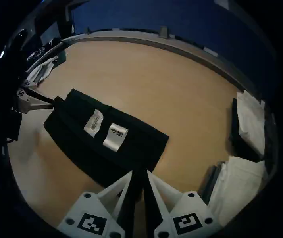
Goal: Fold towel
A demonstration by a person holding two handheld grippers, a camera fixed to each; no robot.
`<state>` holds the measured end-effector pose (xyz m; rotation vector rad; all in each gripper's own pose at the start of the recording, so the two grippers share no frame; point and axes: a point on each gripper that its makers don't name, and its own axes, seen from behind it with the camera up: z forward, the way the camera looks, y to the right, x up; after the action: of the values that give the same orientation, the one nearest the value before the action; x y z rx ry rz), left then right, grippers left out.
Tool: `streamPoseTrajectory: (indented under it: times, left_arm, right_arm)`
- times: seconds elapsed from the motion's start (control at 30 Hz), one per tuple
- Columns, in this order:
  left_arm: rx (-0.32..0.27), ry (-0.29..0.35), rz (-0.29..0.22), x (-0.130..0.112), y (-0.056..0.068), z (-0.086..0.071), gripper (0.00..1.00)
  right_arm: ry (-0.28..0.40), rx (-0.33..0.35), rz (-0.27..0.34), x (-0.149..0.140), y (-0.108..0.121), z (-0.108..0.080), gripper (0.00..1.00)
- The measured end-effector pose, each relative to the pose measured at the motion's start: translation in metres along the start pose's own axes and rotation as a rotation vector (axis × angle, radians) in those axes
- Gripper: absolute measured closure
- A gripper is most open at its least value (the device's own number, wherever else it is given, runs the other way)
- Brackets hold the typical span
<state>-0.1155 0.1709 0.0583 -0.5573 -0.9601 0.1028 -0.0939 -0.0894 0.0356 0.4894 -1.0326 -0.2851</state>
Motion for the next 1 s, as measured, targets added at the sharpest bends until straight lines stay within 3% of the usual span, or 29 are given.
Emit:
streamPoseTrajectory:
  times: [0.57,1.0]
  left_arm:
    - [0.019,-0.005,-0.009,0.006,-0.014,0.014,0.87]
    - [0.048,0.019,-0.003,0.019,-0.024,0.024,0.79]
  right_arm:
    - [-0.020,-0.068,-0.017,0.006,0.014,0.016,0.77]
    - [-0.007,-0.135,-0.014,0.012,0.030,0.023,0.44]
